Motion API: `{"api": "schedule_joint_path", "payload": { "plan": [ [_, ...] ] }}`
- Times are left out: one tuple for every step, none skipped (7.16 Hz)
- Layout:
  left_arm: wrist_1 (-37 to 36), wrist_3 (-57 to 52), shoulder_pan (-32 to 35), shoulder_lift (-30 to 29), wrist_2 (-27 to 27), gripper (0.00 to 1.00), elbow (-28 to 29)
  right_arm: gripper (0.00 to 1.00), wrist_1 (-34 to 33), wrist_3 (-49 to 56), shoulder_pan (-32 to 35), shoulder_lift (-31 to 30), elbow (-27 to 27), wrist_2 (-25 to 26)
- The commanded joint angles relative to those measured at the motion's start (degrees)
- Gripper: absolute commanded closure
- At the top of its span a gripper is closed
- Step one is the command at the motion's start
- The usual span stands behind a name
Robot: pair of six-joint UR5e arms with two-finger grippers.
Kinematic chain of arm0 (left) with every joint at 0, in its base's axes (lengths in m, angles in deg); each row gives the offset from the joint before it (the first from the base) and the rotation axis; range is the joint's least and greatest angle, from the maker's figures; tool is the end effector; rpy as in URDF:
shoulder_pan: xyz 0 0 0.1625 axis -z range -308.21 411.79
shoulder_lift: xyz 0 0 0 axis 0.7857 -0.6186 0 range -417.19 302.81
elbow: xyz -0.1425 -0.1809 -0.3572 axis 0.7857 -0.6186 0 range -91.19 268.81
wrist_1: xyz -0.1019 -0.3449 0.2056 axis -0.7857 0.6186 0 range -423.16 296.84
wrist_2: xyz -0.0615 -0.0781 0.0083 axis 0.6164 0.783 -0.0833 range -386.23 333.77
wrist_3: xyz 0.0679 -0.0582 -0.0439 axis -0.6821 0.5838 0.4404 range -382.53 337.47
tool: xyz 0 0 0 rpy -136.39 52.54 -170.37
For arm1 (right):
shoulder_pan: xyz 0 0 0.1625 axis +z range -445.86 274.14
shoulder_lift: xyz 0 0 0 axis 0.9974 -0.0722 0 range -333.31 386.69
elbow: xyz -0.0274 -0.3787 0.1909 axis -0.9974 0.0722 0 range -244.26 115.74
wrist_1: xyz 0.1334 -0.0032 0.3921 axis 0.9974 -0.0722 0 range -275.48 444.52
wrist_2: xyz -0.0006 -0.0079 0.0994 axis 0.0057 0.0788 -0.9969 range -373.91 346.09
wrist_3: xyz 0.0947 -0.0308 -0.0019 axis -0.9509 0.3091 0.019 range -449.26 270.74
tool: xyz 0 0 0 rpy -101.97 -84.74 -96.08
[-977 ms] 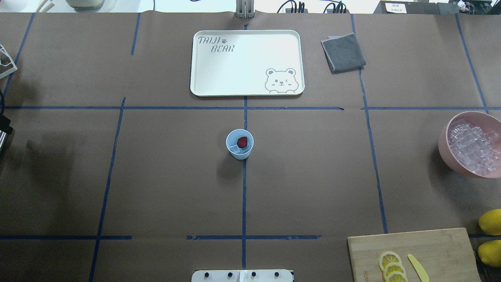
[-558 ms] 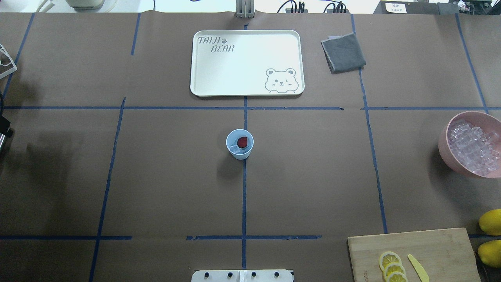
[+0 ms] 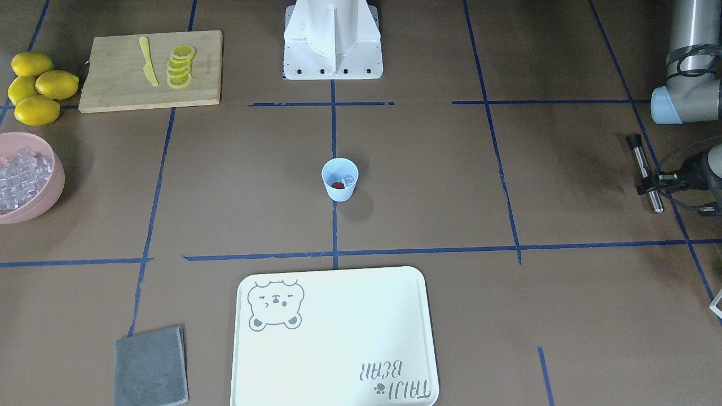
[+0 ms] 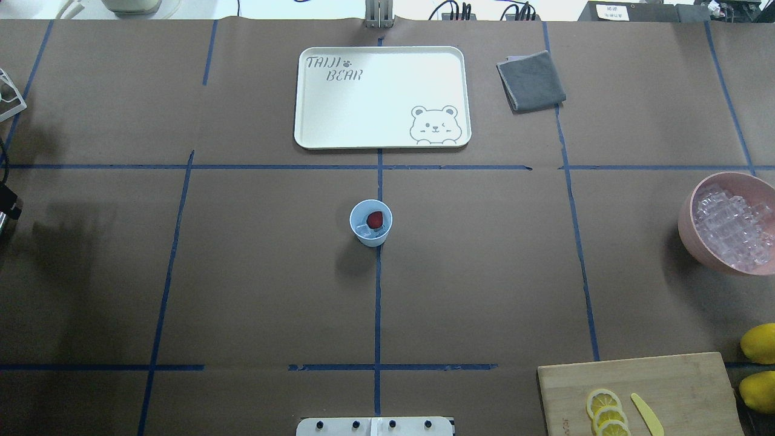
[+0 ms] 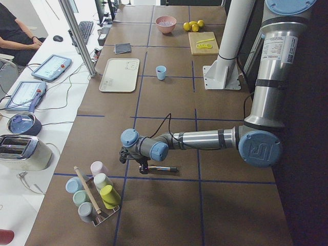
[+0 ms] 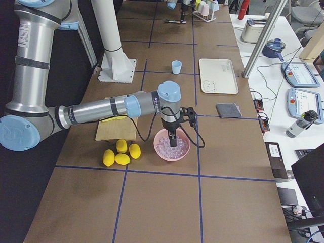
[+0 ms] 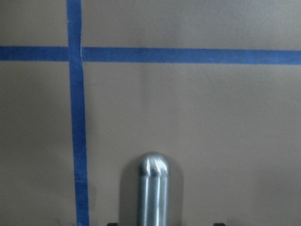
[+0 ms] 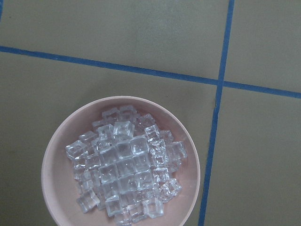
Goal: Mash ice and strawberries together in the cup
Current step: 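Lift the metal muddler upright with the left gripper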
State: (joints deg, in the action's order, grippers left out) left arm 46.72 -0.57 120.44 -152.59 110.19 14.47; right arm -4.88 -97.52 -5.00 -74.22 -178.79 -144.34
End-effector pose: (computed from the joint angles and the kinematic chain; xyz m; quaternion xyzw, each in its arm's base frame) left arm 0.1382 -0.5213 0.7065 -0.0732 0.3934 0.0281 0.9160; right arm 0.0017 -0.4216 0.5364 0.0630 -0.3565 -0.0498 0.9308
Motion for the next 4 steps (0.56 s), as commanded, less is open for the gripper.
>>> {"api": "schedule_joint_path", "payload": {
  "plan": [
    [-0.02, -0.25, -0.01, -0.14, 0.16, 0.28, 1.11, 0.01, -0.07, 0.0, 0.0, 0.0, -0.16, 0.0],
    [-0.02, -0.25, -0.1, -0.23, 0.07, 0.28, 1.21, 0.01, -0.07, 0.0, 0.0, 0.0, -0.08, 0.0],
    [-0.02, -0.25, -0.1, -0.14, 0.07, 0.29, 1.21, 0.01, -0.07, 0.0, 0.0, 0.0, -0.16, 0.0],
    [-0.02, -0.25, -0.19, -0.23, -0.1, 0.3, 1.29, 0.01, -0.07, 0.0, 0.0, 0.0, -0.16, 0.0]
  ]
}}
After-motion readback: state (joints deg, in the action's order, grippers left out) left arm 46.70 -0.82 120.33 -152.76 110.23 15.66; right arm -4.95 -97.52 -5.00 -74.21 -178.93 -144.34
